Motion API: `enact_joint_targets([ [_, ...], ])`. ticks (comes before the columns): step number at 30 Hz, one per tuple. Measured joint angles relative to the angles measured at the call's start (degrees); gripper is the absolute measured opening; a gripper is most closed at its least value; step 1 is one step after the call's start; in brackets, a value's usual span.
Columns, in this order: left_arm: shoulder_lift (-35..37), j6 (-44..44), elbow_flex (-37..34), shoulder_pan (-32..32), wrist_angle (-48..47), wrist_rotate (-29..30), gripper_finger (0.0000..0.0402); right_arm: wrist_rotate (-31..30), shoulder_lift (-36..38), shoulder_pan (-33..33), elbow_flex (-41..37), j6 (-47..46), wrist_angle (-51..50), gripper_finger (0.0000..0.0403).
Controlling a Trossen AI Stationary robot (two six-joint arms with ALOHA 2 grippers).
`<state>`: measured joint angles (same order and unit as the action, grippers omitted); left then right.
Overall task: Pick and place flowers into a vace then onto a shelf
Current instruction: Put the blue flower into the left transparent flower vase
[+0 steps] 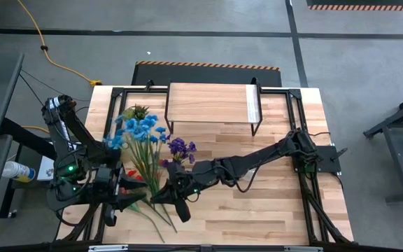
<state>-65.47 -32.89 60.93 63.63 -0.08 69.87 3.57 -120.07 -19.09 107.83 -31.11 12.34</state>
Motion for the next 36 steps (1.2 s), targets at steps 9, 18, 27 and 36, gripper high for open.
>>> enact_joint_targets([
  [9, 0.0, 1.16, 0.0, -4.57, -0.25, -3.24, 0.02, 0.04, 0.0, -0.02, 0.0, 0.0, -0.02, 0.0],
  [18, 0.0, 1.16, 0.0, -6.34, -1.72, -5.89, 0.02, 0.92, 0.0, -0.07, 0.0, -0.22, -0.17, 0.0],
  [27, 0.0, 1.14, 0.0, -6.35, -3.21, -4.09, 0.02, 0.63, 0.0, -0.13, 0.0, -0.51, -0.49, 0.0],
  [36, 0.0, 1.1, 0.02, -6.31, -3.27, -3.85, 0.0133, 0.21, 0.0, -0.31, 0.0, -0.57, -0.69, 0.0],
])
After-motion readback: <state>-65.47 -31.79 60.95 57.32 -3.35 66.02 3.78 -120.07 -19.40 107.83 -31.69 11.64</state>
